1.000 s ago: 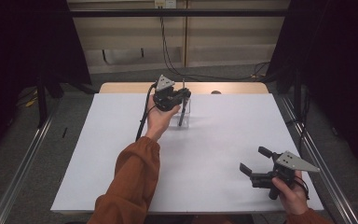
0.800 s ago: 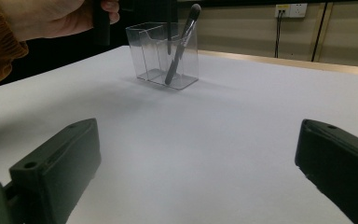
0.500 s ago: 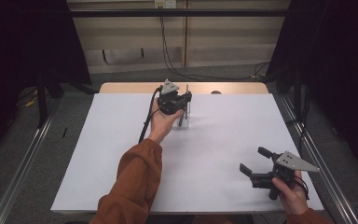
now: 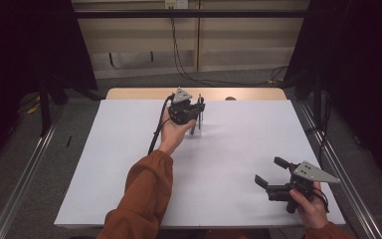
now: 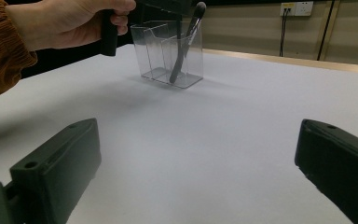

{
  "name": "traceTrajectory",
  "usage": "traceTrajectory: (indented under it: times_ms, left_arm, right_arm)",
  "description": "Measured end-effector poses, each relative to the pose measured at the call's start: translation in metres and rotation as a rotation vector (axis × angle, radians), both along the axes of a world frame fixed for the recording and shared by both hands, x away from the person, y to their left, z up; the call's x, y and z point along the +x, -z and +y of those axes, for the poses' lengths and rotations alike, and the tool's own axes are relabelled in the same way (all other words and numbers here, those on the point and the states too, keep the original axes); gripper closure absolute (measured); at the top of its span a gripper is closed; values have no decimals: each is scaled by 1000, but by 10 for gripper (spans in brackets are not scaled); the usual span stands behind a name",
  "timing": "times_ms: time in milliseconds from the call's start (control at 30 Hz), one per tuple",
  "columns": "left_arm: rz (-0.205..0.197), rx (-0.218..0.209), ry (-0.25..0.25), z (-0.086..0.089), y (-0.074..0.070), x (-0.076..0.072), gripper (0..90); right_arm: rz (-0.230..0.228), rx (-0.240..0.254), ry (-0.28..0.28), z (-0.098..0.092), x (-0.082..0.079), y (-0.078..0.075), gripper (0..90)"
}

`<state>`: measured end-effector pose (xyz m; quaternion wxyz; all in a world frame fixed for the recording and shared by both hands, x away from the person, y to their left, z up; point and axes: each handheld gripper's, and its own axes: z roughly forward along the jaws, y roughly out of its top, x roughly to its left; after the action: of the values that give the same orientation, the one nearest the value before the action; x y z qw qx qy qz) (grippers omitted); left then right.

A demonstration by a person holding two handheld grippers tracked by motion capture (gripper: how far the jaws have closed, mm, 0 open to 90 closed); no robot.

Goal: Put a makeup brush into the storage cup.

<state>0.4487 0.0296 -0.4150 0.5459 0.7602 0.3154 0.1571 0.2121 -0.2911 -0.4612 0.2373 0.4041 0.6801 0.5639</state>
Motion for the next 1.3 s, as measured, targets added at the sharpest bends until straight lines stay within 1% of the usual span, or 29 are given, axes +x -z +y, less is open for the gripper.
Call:
traceTrajectory:
  times_ms: [67, 100, 233, 367, 433, 500, 567, 600, 700, 767, 833, 933, 967, 1033, 1067, 1100, 1133, 1167, 1233, 1300]
  left_arm:
    - [-3, 9, 0, 0, 0, 0, 822]
    - [-1, 3, -3, 0, 0, 0, 820]
    - [-5, 5, -10, 1, 1, 0, 785]
    - [-8, -1, -23, 3, 0, 0, 699]
    - [-11, -8, -27, 4, 0, 0, 672]
    - [-14, -3, -21, 5, -1, -1, 630]
    - [-19, -13, -22, 5, -1, -2, 586]
    - [-23, -12, -24, 5, -1, -2, 574]
    - [-28, -19, -43, 7, -1, -3, 499]
    - [-33, -19, -52, 9, -1, -3, 477]
    - [-34, -15, -62, 11, -1, -4, 433]
    - [-39, -27, -71, 14, -2, -3, 364]
    - [-39, -29, -76, 14, -3, -3, 314]
    - [-43, -31, -74, 15, -5, -4, 284]
    - [-37, -34, -69, 15, -6, -6, 242]
    - [-38, -34, -64, 16, -6, -7, 223]
    - [-43, -39, -71, 17, -7, -9, 203]
    - [-39, -44, -77, 18, -8, -10, 153]
    - [-26, -63, -79, 22, -9, -12, 116]
    - [-15, -71, -92, 23, -8, -14, 70]
  right_arm:
    - [0, -1, -2, 0, 0, 0, 0]
    - [0, -1, -1, 0, 0, 0, 0]
    - [1, 0, -2, 0, 0, 0, 0]
    - [1, 2, 1, 0, 0, 0, 0]
    - [1, 2, 1, 0, 0, 0, 0]
    - [1, 2, 0, 0, 0, 0, 0]
    - [2, 2, 0, 0, 0, 0, 0]
    - [3, 5, 1, 0, 0, 0, 0]
    - [4, 8, -1, 0, 1, 0, 0]
    - [2, 8, -3, 1, 1, 0, 0]
    - [-1, 3, -6, 1, 2, 0, 0]
    - [4, 17, -5, 0, 4, 0, 0]
    - [3, 15, -3, 0, 5, 0, 0]
    - [1, 20, -3, -1, 5, 0, 0]
    - [1, 24, -1, 0, 5, 0, 0]
    - [-1, 22, 2, -1, 5, 0, 0]
    - [-3, 22, 7, -1, 5, 0, 0]
    - [-4, 25, 11, -1, 5, -1, 0]
    - [-6, 22, 12, -2, 6, -1, 0]
    - [-5, 23, 9, -1, 6, -1, 0]
